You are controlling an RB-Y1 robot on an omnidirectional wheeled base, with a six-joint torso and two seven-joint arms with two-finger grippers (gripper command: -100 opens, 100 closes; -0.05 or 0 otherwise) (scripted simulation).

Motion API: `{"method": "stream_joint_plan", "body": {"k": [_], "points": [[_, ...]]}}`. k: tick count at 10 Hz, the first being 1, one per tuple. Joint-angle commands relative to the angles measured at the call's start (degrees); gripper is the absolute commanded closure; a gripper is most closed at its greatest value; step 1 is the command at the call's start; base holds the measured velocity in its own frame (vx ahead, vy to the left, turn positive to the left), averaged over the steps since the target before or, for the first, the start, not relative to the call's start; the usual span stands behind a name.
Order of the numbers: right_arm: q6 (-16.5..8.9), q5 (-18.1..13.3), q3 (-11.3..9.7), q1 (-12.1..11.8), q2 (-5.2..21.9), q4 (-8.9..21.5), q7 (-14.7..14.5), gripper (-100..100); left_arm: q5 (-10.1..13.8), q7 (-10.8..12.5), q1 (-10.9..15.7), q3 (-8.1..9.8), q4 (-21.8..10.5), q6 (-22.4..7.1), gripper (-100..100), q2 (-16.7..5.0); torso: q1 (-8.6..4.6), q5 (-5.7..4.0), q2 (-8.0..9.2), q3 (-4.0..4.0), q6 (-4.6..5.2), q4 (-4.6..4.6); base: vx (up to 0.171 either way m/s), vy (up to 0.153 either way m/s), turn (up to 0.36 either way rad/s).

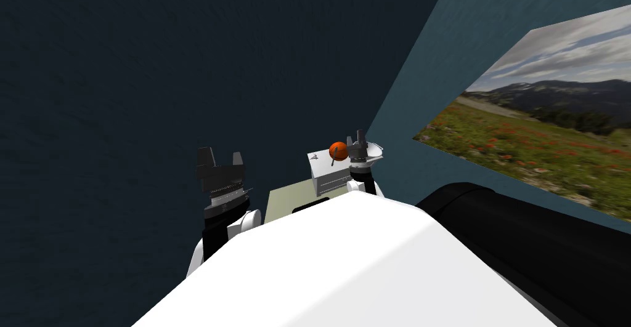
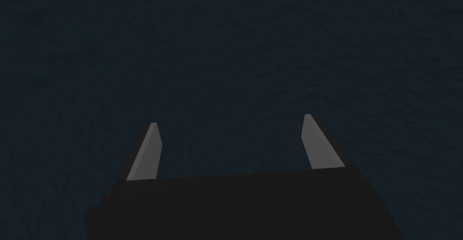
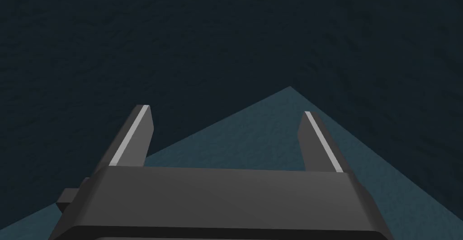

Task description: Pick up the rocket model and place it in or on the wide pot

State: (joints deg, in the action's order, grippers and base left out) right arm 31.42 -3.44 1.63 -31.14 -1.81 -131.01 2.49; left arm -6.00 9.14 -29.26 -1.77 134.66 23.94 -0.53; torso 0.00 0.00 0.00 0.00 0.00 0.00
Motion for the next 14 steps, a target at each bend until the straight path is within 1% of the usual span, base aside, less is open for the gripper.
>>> {"method": "stream_joint_plan", "body": {"k": [1, 4, 7, 10, 14], "points": [[0.0, -0.4, 0.3, 0.0, 1.8, 0.5, -0.5, -100, 0.0, 0.0, 0.0, 0.00, 0.0, 0.0, 0, 0.0, 0.00, 0.00, 0.00, 0.00, 0.00, 0.00, 0.000, 0.016, -0.009], [0.0, -1.8, 1.5, 0.2, 5.7, 2.6, -2.3, -100, 0.0, 0.0, 0.0, 0.00, 0.0, 0.0, 0, 0.0, 0.20, 0.04, -0.02, -0.01, 0.00, 0.00, 0.007, 0.056, -0.024], [0.0, -4.1, 3.4, 0.5, 8.7, 5.8, -5.2, -100, 0.0, 0.0, 0.0, -0.01, 0.0, 0.0, 0, 0.0, 0.33, 0.07, -0.06, -0.03, 0.00, -0.01, 0.011, 0.093, -0.032], [0.1, -6.8, 5.8, 0.9, 10.4, 10.0, -8.8, -100, 0.0, 0.0, 0.0, -0.01, 0.0, 0.0, 0, 0.0, 0.37, 0.09, -0.08, -0.04, 0.00, -0.02, 0.015, 0.107, -0.045], [0.4, -10.8, 9.6, 1.9, 11.3, 16.7, -14.5, -100, 0.0, 0.0, 0.0, -0.01, 0.0, 0.0, 0, 0.0, 0.50, 0.11, -0.09, -0.05, 0.00, -0.02, 0.025, 0.131, -0.048]]}}
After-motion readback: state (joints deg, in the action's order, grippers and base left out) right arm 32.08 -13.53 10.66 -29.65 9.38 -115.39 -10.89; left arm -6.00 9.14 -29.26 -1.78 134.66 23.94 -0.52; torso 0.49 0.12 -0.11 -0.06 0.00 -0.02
